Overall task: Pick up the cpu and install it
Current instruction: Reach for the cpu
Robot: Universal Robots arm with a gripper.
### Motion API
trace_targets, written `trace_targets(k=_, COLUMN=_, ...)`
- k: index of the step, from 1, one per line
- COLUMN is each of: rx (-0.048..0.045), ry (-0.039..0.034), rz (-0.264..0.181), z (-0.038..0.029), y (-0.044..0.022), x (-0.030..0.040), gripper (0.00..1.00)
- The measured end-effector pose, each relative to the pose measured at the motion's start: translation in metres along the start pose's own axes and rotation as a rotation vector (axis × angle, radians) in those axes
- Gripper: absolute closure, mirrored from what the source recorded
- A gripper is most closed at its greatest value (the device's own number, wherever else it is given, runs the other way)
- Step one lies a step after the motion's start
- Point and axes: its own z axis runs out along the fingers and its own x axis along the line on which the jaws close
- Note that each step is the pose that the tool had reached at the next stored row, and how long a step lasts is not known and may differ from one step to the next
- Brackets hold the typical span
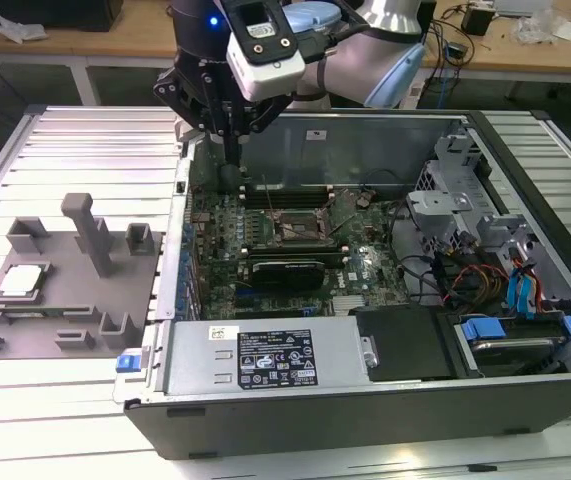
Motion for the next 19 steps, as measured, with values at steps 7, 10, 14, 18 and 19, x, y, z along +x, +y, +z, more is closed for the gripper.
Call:
trace_targets(k=7, rx=0.0001, ry=0.0, rz=0.0, z=-0.0003, y=-0.0007, x=0.01, gripper=0.89)
trace_targets(k=10, rx=-0.0001, ry=-0.0001, rz=0.0, z=-0.0003, y=-0.001, x=0.0142, gripper=0.89)
trace_targets(k=14, rx=0.0, ry=0.0, rz=0.0, z=-0.0004, y=-0.0013, x=0.0172, gripper=0.89)
trace_targets(k=18, rx=0.0, ry=0.0001, rz=0.0, z=-0.0006, y=-0.0017, x=0.023, gripper=0.89)
trace_targets(k=19, rx=0.0001, ry=0.0, rz=0.0, z=-0.0007, y=-0.0019, x=0.0253, gripper=0.89)
